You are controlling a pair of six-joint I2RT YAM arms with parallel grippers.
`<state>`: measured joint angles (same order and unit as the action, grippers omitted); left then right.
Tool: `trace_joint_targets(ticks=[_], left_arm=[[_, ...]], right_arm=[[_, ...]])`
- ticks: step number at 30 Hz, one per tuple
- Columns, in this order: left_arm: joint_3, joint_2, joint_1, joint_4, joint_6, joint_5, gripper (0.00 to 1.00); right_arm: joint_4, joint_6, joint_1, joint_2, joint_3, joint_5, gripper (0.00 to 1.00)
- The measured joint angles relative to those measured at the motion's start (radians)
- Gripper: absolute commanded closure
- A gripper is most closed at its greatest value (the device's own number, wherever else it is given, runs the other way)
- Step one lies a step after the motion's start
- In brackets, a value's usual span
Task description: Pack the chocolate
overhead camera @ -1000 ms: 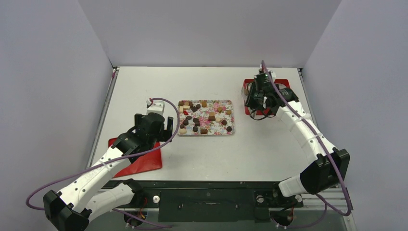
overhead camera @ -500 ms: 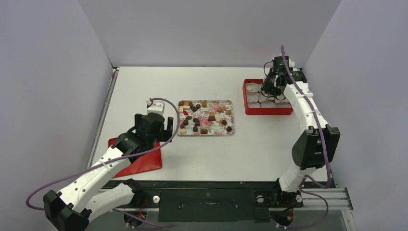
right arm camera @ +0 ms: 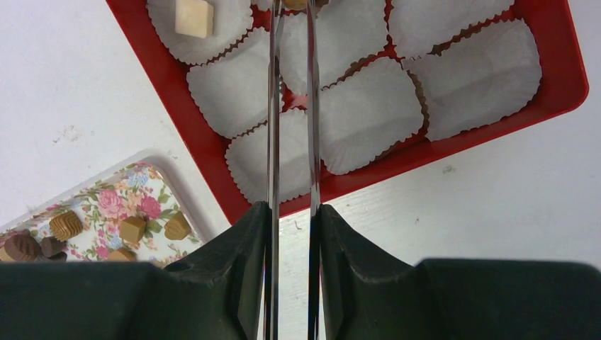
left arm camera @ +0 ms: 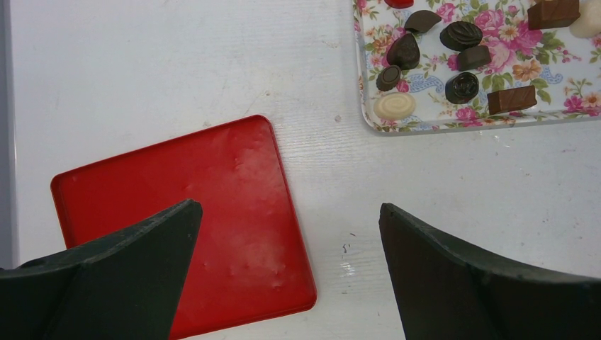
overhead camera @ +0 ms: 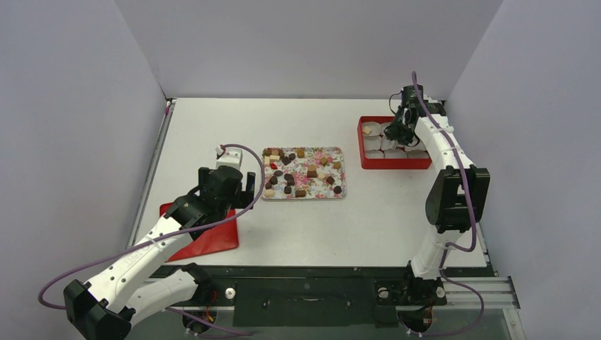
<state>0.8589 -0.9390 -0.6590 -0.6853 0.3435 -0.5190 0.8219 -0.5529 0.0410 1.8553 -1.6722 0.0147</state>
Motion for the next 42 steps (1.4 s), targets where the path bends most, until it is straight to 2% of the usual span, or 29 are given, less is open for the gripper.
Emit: trace_joint_targets(ticks=[6,18,28,32,39,42], left_arm=[[0.000,0.000,0.000,0.000,0.000,0.000,0.03],[0.000,-0.004,0.000,0.000,0.000,0.000,0.04],[0.000,-0.004,0.000,0.000,0.000,0.000,0.03],[0.000,-0.004,0.000,0.000,0.000,0.003,0.04],[0.000,-0.004,0.000,0.000,0.000,0.007,0.04],[0.000,-0.004,0.000,0.000,0.000,0.008,0.04]], right_arm=[[-0.008,-0.005,-0.014,0.029,-0.021,-0.001,0.78],[-0.015,-0.010,-0.016,0.060,-0.048,-0.001,0.59],[-0.020,-0.012,-0.016,0.047,-0.045,-0.001,0.62],[-0.024,-0.012,-0.016,-0.026,0.034,-0.001,0.62],[-0.014,-0.003,0.001,-0.257,0.191,-0.004,0.61],[-0.006,0.005,0.056,-0.362,0.243,0.001,0.61]])
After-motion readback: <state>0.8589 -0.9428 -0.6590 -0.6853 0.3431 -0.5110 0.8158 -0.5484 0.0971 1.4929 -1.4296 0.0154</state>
